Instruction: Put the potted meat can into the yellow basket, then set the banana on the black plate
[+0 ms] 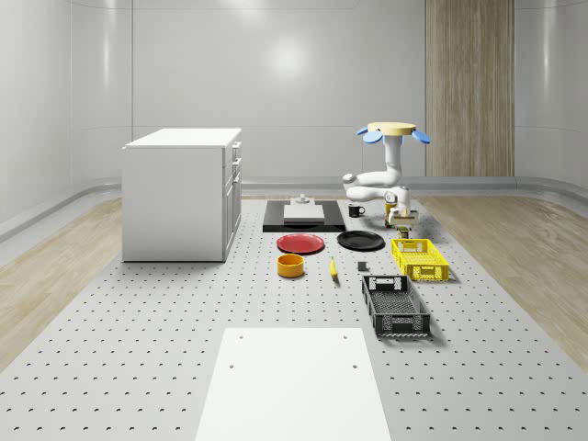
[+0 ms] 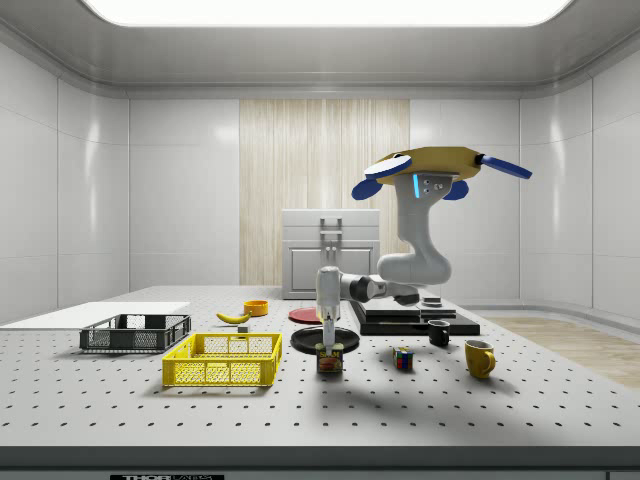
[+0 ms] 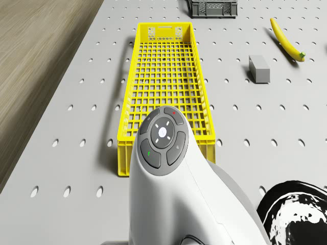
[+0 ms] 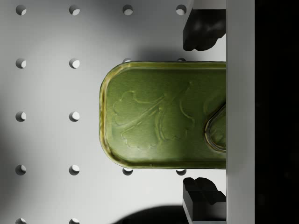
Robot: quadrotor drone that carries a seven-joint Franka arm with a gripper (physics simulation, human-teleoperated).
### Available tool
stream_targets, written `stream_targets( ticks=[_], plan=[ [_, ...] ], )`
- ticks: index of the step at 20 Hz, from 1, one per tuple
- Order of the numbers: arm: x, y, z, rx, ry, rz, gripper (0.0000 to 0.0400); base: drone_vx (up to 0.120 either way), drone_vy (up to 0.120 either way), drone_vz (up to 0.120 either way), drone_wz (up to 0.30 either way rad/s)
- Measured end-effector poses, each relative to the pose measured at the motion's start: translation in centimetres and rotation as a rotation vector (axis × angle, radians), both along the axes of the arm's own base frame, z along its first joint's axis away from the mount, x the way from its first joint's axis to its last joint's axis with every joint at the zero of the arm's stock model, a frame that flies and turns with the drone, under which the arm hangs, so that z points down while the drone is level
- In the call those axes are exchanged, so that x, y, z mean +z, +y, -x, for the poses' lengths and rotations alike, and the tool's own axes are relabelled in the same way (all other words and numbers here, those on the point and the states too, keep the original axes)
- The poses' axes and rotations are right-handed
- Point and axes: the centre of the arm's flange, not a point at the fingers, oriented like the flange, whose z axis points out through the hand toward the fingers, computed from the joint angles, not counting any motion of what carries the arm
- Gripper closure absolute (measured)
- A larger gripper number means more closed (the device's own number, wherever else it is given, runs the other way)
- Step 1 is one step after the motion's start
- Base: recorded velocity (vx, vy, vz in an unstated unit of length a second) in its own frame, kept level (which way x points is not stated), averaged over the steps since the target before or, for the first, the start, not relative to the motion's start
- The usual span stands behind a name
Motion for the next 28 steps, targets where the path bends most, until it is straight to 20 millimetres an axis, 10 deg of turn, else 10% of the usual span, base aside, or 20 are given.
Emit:
stream_targets(
  ticks=[10,16,28],
  plan=[
    [1.4,0.0,0.0,0.0,0.0,0.0,0.0,0.0,0.0,0.0,0.0],
    [1.5,0.0,0.0,0.0,0.0,0.0,0.0115,0.0,0.0,0.0,0.0],
    [-1.3,0.0,0.0,-0.006,0.002,0.006,0.0111,0.003,0.0,0.063,0.0]
  ],
)
